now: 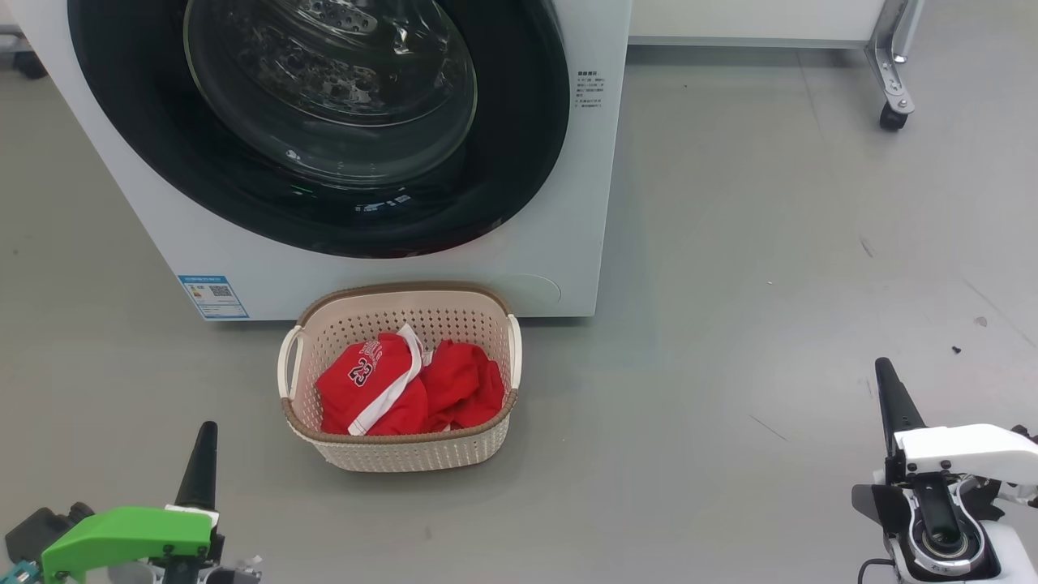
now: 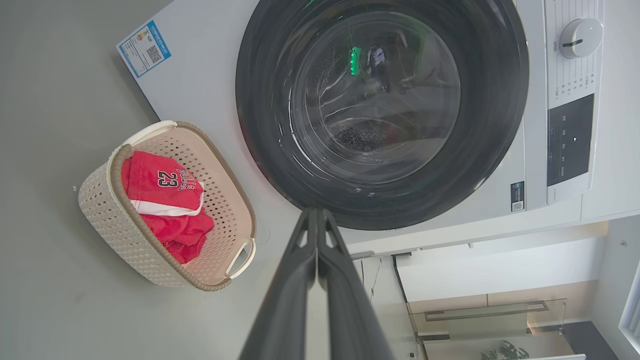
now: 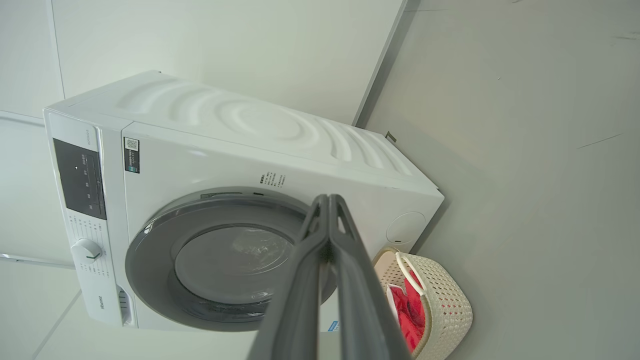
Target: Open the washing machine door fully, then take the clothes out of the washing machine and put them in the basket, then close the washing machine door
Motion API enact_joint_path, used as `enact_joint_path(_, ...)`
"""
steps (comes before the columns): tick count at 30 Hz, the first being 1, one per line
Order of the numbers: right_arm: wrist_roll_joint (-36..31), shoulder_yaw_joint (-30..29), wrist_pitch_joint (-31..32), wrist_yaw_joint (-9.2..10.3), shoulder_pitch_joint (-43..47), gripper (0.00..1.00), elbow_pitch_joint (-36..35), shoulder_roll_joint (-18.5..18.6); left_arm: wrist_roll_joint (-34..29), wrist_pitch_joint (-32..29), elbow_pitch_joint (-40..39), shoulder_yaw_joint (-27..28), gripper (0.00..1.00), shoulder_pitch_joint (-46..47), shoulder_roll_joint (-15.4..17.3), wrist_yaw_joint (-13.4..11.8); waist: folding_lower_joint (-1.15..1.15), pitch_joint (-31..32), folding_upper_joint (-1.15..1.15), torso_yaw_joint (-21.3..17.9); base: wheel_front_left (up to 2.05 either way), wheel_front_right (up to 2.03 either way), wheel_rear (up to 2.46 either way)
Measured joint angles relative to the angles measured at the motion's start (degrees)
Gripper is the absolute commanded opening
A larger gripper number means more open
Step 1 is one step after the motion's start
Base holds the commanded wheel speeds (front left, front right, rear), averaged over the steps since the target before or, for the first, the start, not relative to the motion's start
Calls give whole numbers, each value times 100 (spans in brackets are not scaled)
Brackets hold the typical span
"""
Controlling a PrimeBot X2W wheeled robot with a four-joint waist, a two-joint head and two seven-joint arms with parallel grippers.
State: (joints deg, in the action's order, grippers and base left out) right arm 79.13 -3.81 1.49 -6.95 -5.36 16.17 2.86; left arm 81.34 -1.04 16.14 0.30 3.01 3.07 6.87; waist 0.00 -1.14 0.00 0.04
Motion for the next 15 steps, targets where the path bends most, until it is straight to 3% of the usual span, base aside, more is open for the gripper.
enact_joint_path(15,948,-162,233,-1,3,0,-1,3,794,-250,-27,155,0,6,0,1,0,69,0,-3,0,0,0)
